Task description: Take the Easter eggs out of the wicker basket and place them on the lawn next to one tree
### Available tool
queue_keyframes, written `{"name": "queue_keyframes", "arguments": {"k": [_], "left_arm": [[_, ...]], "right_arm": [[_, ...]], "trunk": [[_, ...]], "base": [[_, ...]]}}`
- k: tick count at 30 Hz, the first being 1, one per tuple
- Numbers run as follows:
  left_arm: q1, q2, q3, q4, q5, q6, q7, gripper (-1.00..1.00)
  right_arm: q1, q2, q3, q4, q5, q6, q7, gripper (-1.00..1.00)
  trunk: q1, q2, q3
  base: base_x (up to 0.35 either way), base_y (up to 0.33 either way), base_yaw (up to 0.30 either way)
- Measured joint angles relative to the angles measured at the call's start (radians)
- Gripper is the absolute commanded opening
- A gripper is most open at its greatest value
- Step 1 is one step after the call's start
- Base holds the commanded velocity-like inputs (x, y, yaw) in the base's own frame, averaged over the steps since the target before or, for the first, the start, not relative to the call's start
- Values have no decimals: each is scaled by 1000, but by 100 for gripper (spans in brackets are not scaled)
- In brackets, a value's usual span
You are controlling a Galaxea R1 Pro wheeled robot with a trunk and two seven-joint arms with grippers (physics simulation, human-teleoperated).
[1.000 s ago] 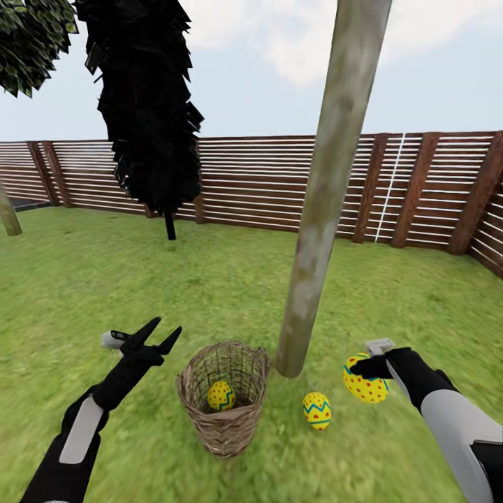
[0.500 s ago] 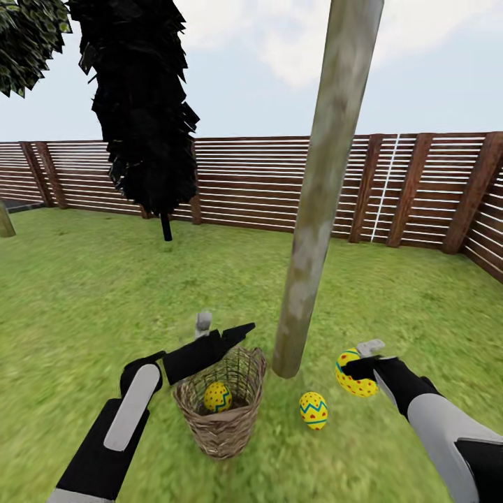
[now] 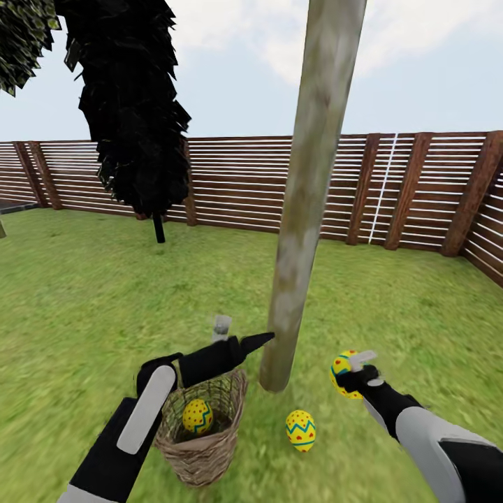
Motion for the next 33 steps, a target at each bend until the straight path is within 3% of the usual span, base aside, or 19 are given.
{"name": "queue_keyframes", "arguments": {"k": [3, 6, 13, 17, 22, 25, 33], "left_arm": [[1, -10, -28, 0, 1, -1, 0, 100], [1, -20, -43, 0, 1, -6, 0, 100], [3, -22, -63, -2, 4, -6, -4, 100], [3, -51, -112, -1, 8, -5, -2, 100], [3, -56, -125, -1, 9, -6, -1, 100], [3, -55, -140, 0, 9, -19, -5, 100], [6, -56, -142, 15, 14, -24, -2, 100]], "right_arm": [[4, 20, -2, 29, 58, -21, -42, -100], [5, 22, -2, 32, 66, -24, -47, -100], [4, 26, 0, 31, 65, -28, -47, -100], [2, 36, -2, 21, 62, -80, -46, -100], [1, 35, -6, 18, 54, -83, -66, -100], [1, 32, -8, 18, 53, -73, -104, -100], [1, 33, -7, 23, 52, -71, -109, -100]], "trunk": [[0, 0, 0], [1, 0, 0], [23, -42, -19], [39, -70, -31], [58, -105, -47], [58, -105, -49], [58, -105, -55]], "base": [[51, -32, 0], [5, -3, 0], [0, 0, 0], [0, 0, 60], [0, 0, 267], [0, -11, 257], [0, -300, 248]]}}
